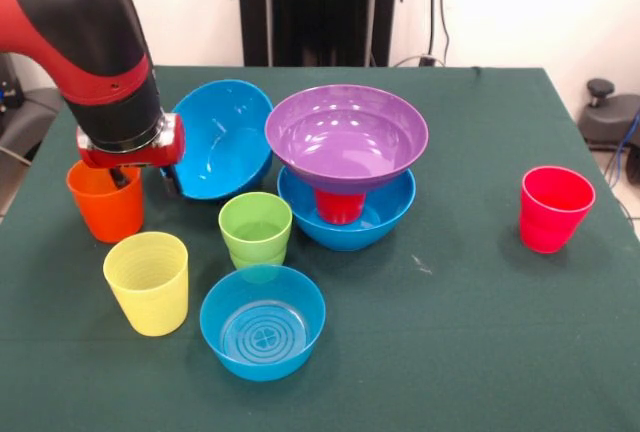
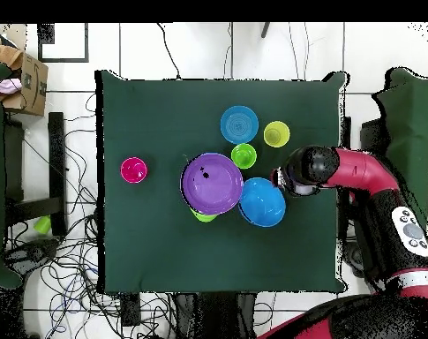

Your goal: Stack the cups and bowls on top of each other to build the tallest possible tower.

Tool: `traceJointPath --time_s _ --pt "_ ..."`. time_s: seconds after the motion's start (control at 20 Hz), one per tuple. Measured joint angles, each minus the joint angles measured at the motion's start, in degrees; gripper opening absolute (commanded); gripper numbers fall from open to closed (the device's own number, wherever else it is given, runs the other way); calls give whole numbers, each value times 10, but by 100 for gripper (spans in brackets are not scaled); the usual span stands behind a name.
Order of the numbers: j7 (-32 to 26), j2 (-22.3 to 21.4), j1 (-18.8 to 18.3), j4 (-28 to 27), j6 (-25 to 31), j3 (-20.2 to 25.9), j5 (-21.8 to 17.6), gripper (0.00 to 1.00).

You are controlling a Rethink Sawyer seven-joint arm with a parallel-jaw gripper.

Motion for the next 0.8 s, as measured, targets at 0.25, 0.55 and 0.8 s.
traceJointPath --time_s 0.25,0.55,0.8 --pt "0 -1 -2 -2 0 1 0 0" --pt "0 -4 -7 -5 0 2 1 0" --pt "0 -4 -10 -5 0 3 1 0"
